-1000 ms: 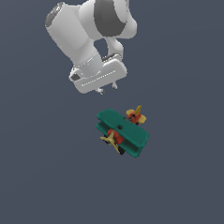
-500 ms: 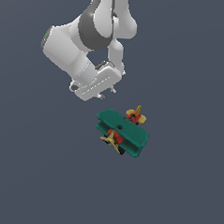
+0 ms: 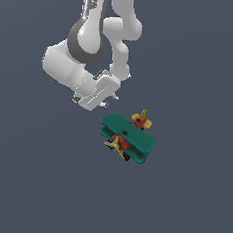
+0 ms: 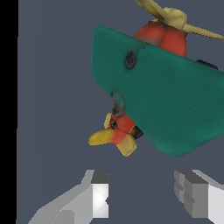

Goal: Pick up the object and move it to a goal position.

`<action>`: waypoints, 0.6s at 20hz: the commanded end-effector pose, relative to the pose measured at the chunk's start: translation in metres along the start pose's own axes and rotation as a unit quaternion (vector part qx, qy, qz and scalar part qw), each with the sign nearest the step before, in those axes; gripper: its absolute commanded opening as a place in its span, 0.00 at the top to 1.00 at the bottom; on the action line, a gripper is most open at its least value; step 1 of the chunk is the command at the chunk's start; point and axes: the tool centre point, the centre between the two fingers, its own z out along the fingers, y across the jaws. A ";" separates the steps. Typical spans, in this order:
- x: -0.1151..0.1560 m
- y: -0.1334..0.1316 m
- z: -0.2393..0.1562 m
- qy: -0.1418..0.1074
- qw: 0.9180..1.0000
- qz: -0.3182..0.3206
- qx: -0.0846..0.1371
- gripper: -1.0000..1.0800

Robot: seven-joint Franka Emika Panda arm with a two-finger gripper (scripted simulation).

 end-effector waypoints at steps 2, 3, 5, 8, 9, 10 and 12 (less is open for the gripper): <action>0.000 0.007 0.004 0.012 0.999 -0.002 0.029 0.38; 0.000 0.009 0.005 0.016 0.999 -0.003 0.037 0.38; 0.000 0.013 0.007 0.025 0.998 -0.004 0.053 0.38; 0.001 0.019 0.010 0.039 0.996 -0.006 0.077 0.38; 0.001 0.021 0.010 0.044 0.995 -0.007 0.084 0.38; 0.001 0.023 0.011 0.049 0.994 -0.008 0.092 0.38; 0.002 0.027 0.012 0.060 0.992 -0.010 0.107 0.38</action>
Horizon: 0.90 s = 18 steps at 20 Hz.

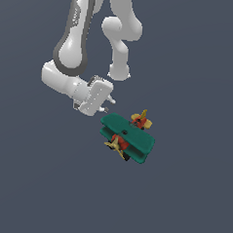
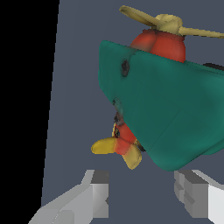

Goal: Pick up the object and move it to a goal position.

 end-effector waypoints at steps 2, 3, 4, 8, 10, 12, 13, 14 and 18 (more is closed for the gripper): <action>0.001 0.007 0.001 0.021 0.999 -0.004 0.027 0.38; 0.001 0.009 0.001 0.026 0.999 -0.005 0.033 0.38; 0.002 0.011 0.001 0.032 0.999 -0.006 0.040 0.38; 0.003 0.017 0.000 0.054 0.997 -0.010 0.063 0.38; 0.004 0.020 0.000 0.063 0.995 -0.012 0.071 0.38; 0.004 0.022 0.000 0.071 0.994 -0.013 0.079 0.38; 0.005 0.023 -0.001 0.075 0.994 -0.014 0.082 0.38; 0.005 0.024 -0.001 0.078 0.993 -0.014 0.085 0.38; 0.006 0.027 -0.002 0.089 0.992 -0.017 0.093 0.38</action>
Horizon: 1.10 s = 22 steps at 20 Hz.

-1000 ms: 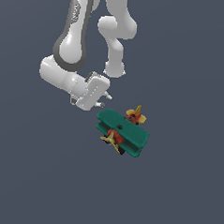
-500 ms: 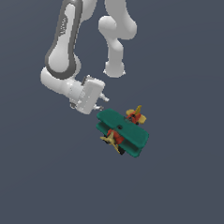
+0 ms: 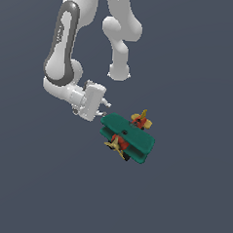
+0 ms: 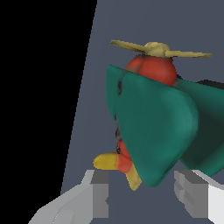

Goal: Pick up the object and move it to a goal position.

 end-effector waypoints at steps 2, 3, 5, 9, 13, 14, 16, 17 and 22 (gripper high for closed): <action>0.001 0.002 0.000 0.008 1.000 -0.001 0.008 0.38; 0.000 0.003 0.000 0.010 1.000 -0.001 0.010 0.38; 0.000 0.004 0.000 0.012 1.000 0.001 0.014 0.38; 0.000 0.006 0.000 0.016 1.000 0.001 0.018 0.38; 0.002 0.006 0.001 0.020 1.000 -0.005 0.017 0.38; 0.003 0.006 0.001 0.020 1.000 -0.007 0.016 0.38; 0.003 0.008 0.002 0.021 1.000 -0.008 0.014 0.38; 0.003 0.009 0.002 0.022 1.000 -0.008 0.014 0.38; 0.001 0.016 0.002 0.026 0.999 -0.007 0.016 0.38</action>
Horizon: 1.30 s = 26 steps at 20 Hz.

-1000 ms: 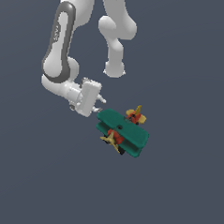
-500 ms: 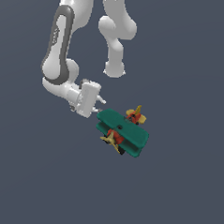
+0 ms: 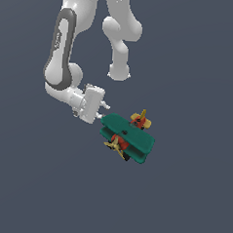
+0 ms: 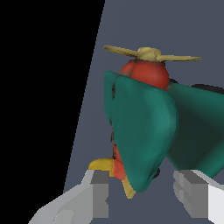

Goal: Pick up the object and move it to a goal position.

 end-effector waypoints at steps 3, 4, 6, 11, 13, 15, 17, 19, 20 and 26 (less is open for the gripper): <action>0.001 0.002 -0.002 0.009 1.000 -0.003 0.004 0.38; 0.001 0.003 -0.002 0.011 1.000 -0.004 0.005 0.38; 0.002 0.004 -0.004 0.015 1.000 -0.005 0.006 0.38; 0.003 0.004 -0.002 0.018 1.000 -0.005 0.010 0.38; 0.003 0.002 0.002 0.017 1.000 -0.003 0.013 0.38; 0.004 0.001 0.005 0.017 1.000 -0.002 0.016 0.38; 0.004 0.000 0.008 0.017 1.000 -0.001 0.018 0.38; 0.005 0.000 0.008 0.018 1.000 -0.001 0.019 0.38; 0.005 0.000 0.008 0.019 1.000 -0.001 0.020 0.38; 0.006 0.003 0.005 0.031 0.999 -0.005 0.024 0.38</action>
